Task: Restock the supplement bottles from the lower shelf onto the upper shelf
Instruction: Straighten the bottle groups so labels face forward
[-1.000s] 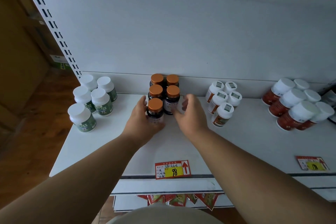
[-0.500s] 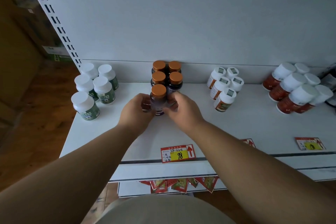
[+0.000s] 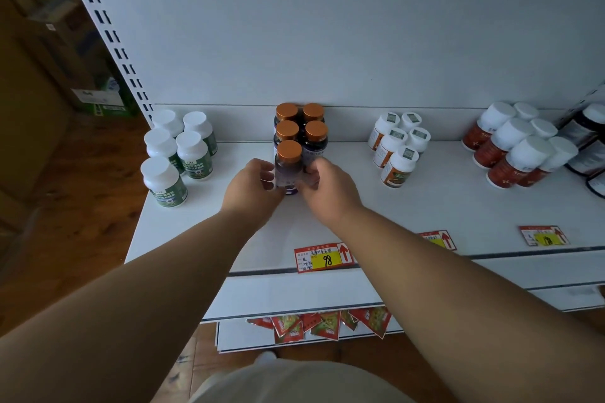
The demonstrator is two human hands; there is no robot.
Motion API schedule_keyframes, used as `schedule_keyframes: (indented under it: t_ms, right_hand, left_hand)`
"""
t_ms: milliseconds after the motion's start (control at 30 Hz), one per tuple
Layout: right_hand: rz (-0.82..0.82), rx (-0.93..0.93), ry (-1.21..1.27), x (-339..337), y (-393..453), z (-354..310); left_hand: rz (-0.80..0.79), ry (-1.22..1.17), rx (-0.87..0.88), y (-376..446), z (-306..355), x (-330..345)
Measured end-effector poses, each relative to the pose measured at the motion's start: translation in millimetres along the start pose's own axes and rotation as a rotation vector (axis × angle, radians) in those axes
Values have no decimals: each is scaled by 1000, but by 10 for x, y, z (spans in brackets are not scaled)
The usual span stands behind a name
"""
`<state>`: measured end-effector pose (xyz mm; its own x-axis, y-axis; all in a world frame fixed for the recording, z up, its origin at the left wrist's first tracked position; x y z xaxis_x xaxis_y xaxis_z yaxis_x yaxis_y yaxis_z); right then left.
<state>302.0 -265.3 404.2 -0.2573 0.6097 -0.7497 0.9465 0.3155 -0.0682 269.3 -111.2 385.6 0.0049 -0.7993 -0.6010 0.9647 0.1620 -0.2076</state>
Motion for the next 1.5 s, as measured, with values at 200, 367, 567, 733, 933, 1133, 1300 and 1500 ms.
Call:
schedule_keyframes:
  t_ms: [200,367,567,733,933,1133,1300,1500]
  right_hand:
    - [-17,-51,-25,-73,-202,-86]
    - [-40,-150,13,-142,-490,-224]
    - [-70,-207,104,-94,-755,-356]
    - [-53,-250,156,16,-732,-687]
    - [-4,-215,176,352,-531,-1137]
    - [92,-153,156,632,-333,-1485]
    - [110,13,222,843,-129,-1380]
    - [68,123,125,990,274,-1170]
  left_hand:
    - [133,-6,38,-371,79,-75]
    - [239,17,56,-778,177,-86]
    - [316,18,73,-1202,277,-189]
    - [402,0,77,-1334,129,-554]
    - [411,-41,124,-1253,-170,-1090]
    - [382,-165,217,-1089,-381,-1659]
    - [309,-527,-76,-714,-977,-1837]
    - [104,-466,-169,-64,-1274,-1704]
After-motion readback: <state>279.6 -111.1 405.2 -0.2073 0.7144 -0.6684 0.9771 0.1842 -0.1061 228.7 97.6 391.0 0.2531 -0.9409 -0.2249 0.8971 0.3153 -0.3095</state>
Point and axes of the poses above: each hand's wrist, its own y-axis towards the middle knuckle, its own x-axis out of the palm, z = x × y, the point moved 9 cm from there along y, towards the middle knuckle, and after that the axes turned 8 degrees about -z, right-handed, at the moved point
